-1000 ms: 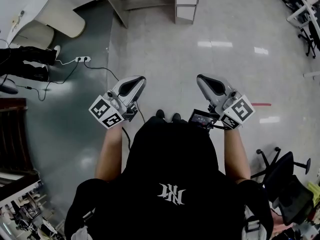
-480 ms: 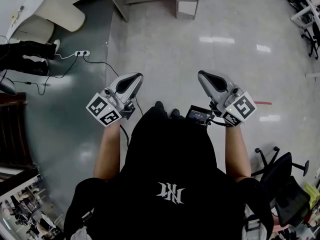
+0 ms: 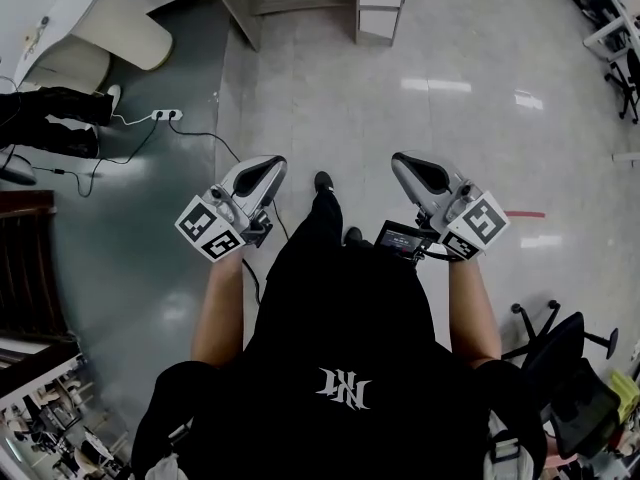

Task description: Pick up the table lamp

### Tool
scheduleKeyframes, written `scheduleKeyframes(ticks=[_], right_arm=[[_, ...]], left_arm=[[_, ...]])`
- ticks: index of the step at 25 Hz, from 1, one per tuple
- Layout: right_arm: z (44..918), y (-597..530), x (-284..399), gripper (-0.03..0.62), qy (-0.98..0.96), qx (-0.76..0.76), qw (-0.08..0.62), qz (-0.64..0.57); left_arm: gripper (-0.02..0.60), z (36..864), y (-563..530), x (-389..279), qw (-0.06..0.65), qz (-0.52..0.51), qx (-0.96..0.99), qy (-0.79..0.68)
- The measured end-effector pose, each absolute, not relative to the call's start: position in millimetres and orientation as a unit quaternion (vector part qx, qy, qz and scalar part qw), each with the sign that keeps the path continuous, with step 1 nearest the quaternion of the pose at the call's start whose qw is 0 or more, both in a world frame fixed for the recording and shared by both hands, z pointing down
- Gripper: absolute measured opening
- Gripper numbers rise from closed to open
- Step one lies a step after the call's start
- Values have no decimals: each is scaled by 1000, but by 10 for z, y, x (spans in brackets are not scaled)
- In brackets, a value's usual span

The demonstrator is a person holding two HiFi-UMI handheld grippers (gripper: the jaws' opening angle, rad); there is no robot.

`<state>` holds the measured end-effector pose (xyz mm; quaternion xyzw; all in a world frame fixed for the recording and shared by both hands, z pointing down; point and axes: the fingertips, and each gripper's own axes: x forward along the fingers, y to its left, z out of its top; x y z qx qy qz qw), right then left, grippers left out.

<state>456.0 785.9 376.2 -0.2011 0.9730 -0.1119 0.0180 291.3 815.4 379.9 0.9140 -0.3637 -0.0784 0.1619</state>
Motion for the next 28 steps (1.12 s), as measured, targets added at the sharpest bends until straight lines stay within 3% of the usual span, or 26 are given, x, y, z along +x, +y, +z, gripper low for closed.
scheduleKeyframes(ticks=[8, 28], right_arm=[[3878, 7350, 4373, 3, 971, -204, 0, -125], [3749, 5459, 3019, 3, 974, -197, -33, -110]], left_arm=[[3, 3813, 7623, 2733, 178, -111, 910, -358], [3, 3891, 5826, 1468, 190, -139, 904, -356]])
